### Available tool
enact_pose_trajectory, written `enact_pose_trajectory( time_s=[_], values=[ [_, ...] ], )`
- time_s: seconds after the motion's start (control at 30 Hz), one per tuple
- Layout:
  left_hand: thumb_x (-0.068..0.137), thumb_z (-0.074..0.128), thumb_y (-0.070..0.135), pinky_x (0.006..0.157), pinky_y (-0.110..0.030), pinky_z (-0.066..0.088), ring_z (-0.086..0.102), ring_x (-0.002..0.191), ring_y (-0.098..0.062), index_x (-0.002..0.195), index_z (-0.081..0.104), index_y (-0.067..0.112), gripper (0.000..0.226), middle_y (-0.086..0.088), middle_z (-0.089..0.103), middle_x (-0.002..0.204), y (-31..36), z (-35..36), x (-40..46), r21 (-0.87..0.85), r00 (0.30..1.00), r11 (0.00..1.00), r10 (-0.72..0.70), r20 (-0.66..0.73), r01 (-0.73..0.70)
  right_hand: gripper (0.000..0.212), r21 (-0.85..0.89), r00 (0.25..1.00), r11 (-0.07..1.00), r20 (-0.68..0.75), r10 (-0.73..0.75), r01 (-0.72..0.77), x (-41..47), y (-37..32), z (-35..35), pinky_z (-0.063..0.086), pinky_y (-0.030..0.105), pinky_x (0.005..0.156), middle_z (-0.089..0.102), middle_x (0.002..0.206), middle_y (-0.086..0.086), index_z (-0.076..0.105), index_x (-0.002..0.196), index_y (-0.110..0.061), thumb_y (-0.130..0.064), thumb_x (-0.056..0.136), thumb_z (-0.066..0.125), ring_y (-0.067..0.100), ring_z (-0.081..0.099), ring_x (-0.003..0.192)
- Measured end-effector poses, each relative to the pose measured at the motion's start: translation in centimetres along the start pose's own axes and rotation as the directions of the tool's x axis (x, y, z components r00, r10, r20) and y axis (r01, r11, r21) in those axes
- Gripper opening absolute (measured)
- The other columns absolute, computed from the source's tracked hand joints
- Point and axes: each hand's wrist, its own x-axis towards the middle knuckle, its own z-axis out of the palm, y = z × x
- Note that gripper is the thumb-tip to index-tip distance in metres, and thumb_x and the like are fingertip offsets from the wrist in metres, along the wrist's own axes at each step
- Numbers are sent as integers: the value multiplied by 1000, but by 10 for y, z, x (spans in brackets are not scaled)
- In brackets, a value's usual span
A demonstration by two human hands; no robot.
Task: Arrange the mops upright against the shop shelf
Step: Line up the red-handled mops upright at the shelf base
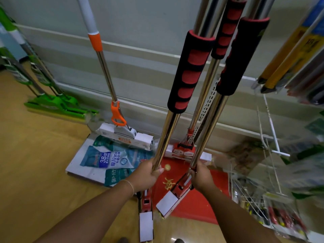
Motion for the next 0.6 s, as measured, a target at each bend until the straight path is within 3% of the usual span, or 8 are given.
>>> enact_pose_trajectory(
  time_s=[0.13,0.3,0.47,0.6],
  values=[
    [96,54,26,74,-30,48,49,69,-11,79,45,23,19,0,48,75,-5,-8,1,10,1000,1000,4,-10,-3,28,2,998,1000,-58,4,-4,7,-12,10,47,31,74,65,102,6,54,119,-14,-16,92,62,28,65,96],
    [94,55,26,84,-39,51,55,75,-15,77,46,21,20,-1,53,76,-12,-19,7,28,998,1000,-9,-62,11,28,16,993,999,-109,52,-50,20,-23,12,37,27,68,66,96,6,52,116,-13,-22,92,64,31,66,95],
    [95,55,28,82,-39,52,59,77,-18,79,48,20,19,-1,55,75,-11,-24,14,26,996,999,-24,-86,27,42,64,988,994,-121,98,-91,47,-30,6,51,38,73,69,102,14,52,112,-8,-37,87,70,37,65,95],
    [96,54,29,83,-33,50,60,82,-15,86,52,16,17,-3,59,82,-8,-21,18,42,996,999,-25,-83,29,46,65,990,994,-107,97,-90,62,-37,5,52,39,78,70,104,13,53,117,-10,-40,86,70,37,65,99]
  ],
)
